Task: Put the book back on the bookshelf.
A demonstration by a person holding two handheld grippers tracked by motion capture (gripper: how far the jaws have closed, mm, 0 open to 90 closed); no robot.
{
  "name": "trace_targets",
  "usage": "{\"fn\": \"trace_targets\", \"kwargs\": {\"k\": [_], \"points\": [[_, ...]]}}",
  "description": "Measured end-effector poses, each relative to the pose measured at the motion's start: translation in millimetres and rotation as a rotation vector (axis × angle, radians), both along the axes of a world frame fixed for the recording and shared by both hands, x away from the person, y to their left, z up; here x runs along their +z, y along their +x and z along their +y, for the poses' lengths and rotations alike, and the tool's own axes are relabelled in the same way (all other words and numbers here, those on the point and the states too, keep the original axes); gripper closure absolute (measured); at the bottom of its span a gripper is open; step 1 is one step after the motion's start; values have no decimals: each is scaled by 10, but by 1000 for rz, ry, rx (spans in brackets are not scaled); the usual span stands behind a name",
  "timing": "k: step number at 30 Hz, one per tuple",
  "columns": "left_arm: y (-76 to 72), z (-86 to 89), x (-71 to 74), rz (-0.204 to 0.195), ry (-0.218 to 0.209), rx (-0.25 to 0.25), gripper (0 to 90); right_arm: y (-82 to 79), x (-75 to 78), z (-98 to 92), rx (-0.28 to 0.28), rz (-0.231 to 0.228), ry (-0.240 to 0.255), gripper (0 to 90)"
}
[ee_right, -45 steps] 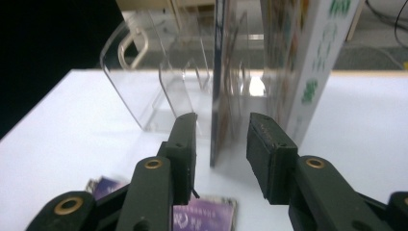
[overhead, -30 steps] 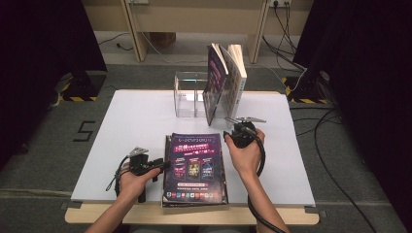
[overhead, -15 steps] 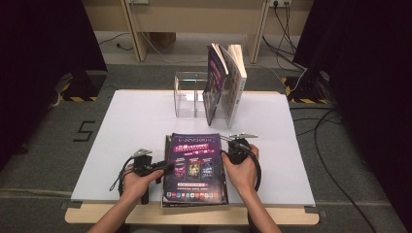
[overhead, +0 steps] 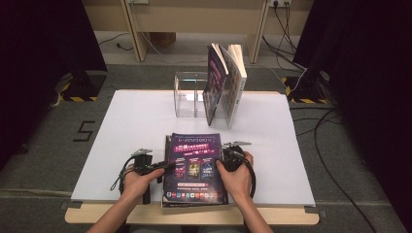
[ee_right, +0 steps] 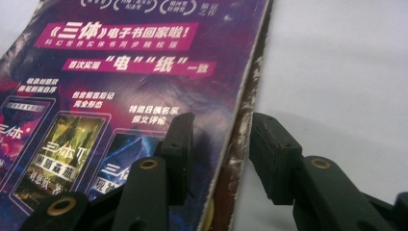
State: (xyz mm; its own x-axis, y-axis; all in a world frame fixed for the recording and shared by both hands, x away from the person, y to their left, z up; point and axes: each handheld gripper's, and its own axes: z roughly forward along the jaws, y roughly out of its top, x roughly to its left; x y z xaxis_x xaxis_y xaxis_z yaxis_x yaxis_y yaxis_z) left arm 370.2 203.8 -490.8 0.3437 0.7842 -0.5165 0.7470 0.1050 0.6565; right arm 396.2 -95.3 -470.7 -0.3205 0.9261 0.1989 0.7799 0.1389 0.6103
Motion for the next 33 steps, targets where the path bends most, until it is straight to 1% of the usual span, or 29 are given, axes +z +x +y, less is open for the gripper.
{"fn": "trace_targets", "kwargs": {"k": [3,6,7,8,10,11,12,13,14,15,16,18,19,20,21,23,24,26,28,29,30,33], "points": [[0,-19,22,11,-25,1,539,-22,-9,24,10,-2,7,611],[-8,-59,30,8,-12,5,527,-38,-23,39,7,-19,4,604],[-9,-66,33,5,-16,9,527,-35,-25,30,10,-23,3,604],[-10,-65,38,8,-23,14,527,-40,-25,25,3,-16,10,604],[-18,-60,57,12,-48,31,535,-49,-34,24,-3,-23,15,603],[-26,-63,74,5,-58,37,540,-53,-38,22,-4,-26,16,603],[-36,-70,92,-4,-67,38,545,-55,-40,22,-6,-28,16,603],[-36,-70,92,-4,-67,38,550,-55,-40,22,-6,-28,16,603],[-57,-98,125,-10,-79,28,551,-58,-41,25,-9,-29,16,601],[-76,-120,128,-12,-93,23,552,-60,-42,29,-11,-29,15,601],[-99,-140,121,-3,-111,9,556,-62,-42,30,-12,-30,15,600],[-140,-202,73,52,-173,-27,574,-66,-46,32,-12,-35,15,598],[-156,-242,53,54,-164,-39,585,-69,-48,33,-12,-37,14,598],[-161,-266,44,47,-132,-51,591,-70,-49,33,-12,-39,14,598],[-156,-272,37,46,-101,-51,596,-69,-48,33,-13,-38,16,598],[-126,-256,8,66,-98,-49,662,-65,-46,32,-12,-34,18,597],[-119,-249,-7,69,-82,-52,702,-64,-44,32,-10,-34,16,595],[-114,-240,-21,72,-85,-59,750,-54,-39,26,-2,-28,15,591],[-105,-233,-12,83,-99,-60,768,-31,-26,9,0,-1,32,592],[-101,-237,-14,83,-109,-57,773,-12,-21,-6,4,8,40,591],[-103,-242,-17,88,-116,-50,777,6,-13,-22,7,14,39,590],[-134,-262,-31,72,-109,-35,784,72,17,-79,-5,18,38,584]]}}
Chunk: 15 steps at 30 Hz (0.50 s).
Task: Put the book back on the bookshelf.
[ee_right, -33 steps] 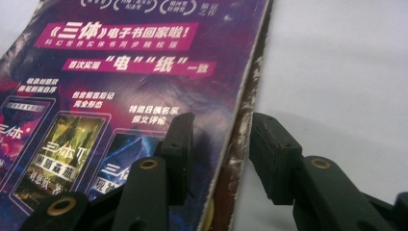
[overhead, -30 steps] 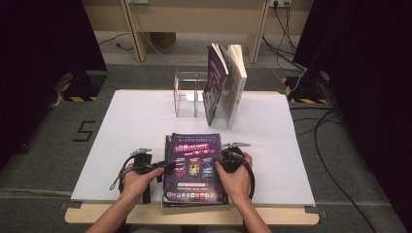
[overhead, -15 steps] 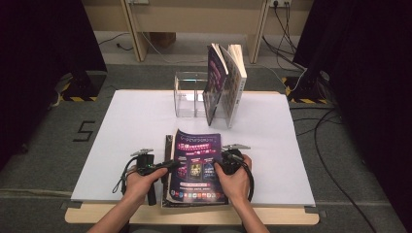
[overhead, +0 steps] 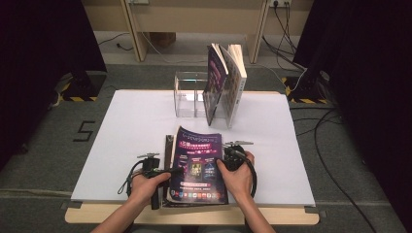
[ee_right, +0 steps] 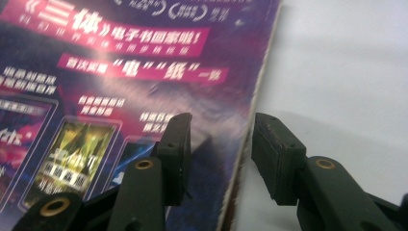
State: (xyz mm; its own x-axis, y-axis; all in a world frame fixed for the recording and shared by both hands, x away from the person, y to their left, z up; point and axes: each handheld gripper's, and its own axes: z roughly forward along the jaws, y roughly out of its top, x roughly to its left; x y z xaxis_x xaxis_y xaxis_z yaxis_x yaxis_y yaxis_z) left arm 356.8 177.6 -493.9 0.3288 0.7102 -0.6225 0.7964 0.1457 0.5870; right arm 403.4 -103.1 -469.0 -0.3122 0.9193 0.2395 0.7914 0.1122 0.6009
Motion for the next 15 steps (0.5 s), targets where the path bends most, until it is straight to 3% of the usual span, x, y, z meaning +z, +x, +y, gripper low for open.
{"fn": "trace_targets", "kwargs": {"k": [1,6,9,15], "points": [[-11,-6,-5,-7,0,-2,786,31,12,-25,-5,1,-3,584],[-62,-139,-29,28,-23,-62,784,233,81,-132,-29,15,19,579],[-71,-222,-36,32,-33,-64,785,339,118,-155,-20,12,15,572],[-95,-243,-44,29,-26,-66,776,482,111,-213,-54,35,17,562]]}}
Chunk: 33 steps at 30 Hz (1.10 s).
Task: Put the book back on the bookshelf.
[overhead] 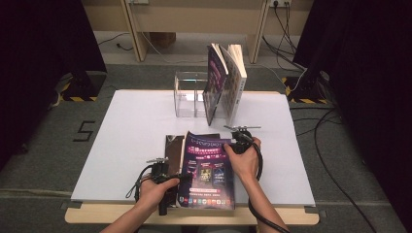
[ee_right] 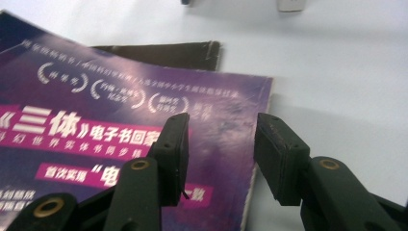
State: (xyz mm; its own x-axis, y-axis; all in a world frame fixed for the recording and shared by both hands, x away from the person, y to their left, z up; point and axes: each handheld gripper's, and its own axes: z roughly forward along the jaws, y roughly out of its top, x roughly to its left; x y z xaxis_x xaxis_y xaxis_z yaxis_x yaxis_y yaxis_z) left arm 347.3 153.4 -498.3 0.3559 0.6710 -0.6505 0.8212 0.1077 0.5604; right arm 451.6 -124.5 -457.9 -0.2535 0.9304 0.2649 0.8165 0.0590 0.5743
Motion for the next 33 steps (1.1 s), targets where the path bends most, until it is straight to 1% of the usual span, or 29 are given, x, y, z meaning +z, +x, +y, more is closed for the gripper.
{"fn": "trace_targets", "kwargs": {"k": [1,2,6,8,10,11,13,15,16,20,23,29,31,33], "points": [[-2,0,-2,-4,1,-3,772,16,0,-10,-3,6,3,560],[-6,0,-1,-5,4,-6,768,35,-9,-17,-1,-1,-1,559],[-14,-5,4,-13,20,-15,759,99,-28,-25,7,14,1,550],[-4,1,5,-7,25,-19,754,139,-39,-18,6,21,3,544],[3,8,-2,4,20,-20,750,184,-51,-13,8,37,12,535],[5,10,-2,9,23,-21,748,206,-58,-15,15,39,7,534],[10,14,-3,12,24,-26,743,245,-71,-20,22,44,8,530],[17,18,-3,15,28,-31,739,275,-83,-27,16,55,10,528],[21,19,-2,16,30,-34,737,292,-93,-28,18,51,11,526],[37,23,8,23,38,-47,733,353,-109,-32,25,65,24,515],[39,24,8,25,39,-49,731,402,-118,-27,29,66,31,510],[42,22,2,22,37,-49,729,452,-131,-13,27,78,46,490],[41,22,1,22,38,-49,729,453,-130,-19,24,85,57,500],[39,24,3,22,45,-50,729,447,-138,-28,16,79,72,526]]}}
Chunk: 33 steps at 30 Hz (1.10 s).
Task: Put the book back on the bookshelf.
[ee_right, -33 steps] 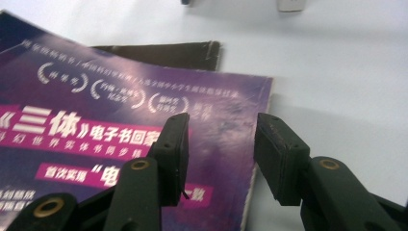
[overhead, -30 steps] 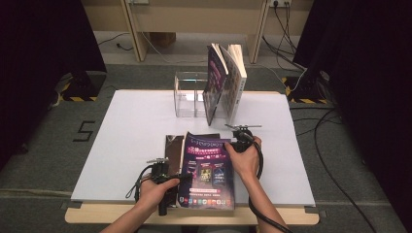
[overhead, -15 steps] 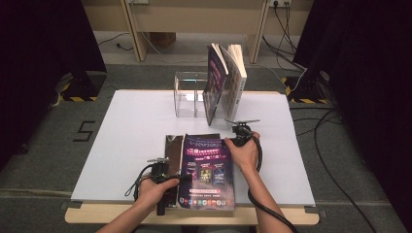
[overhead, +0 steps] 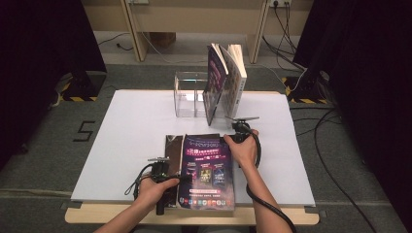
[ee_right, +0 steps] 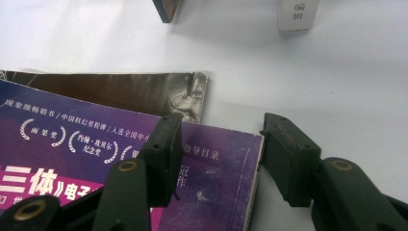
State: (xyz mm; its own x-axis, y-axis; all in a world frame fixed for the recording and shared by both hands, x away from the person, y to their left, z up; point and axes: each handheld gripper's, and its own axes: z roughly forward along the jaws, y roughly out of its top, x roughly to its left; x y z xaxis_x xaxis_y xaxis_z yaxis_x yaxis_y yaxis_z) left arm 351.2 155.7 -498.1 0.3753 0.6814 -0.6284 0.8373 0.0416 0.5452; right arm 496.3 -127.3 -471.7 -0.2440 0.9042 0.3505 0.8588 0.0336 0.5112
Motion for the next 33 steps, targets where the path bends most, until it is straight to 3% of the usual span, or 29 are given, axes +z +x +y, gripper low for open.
{"fn": "trace_targets", "kwargs": {"k": [4,8,11,12,17,19,21,26,33], "points": [[-5,15,4,2,7,-12,730,-23,42,-45,-1,-20,35,627],[-1,15,11,5,12,-14,730,-67,156,-69,4,-43,83,668],[0,26,9,10,9,-18,731,-111,256,-87,22,-36,187,688],[4,29,8,14,7,-17,730,-122,288,-81,36,-35,197,696],[6,24,12,11,10,-18,730,-129,337,-44,88,-5,187,716],[3,29,8,8,11,-18,730,-128,318,-13,100,1,135,745],[0,34,7,7,9,-19,730,-124,298,-5,106,11,123,768],[-9,48,12,4,0,-23,725,-126,344,-6,121,27,142,810],[-68,128,19,-11,-15,-23,671,-221,535,46,140,-23,171,826]]}}
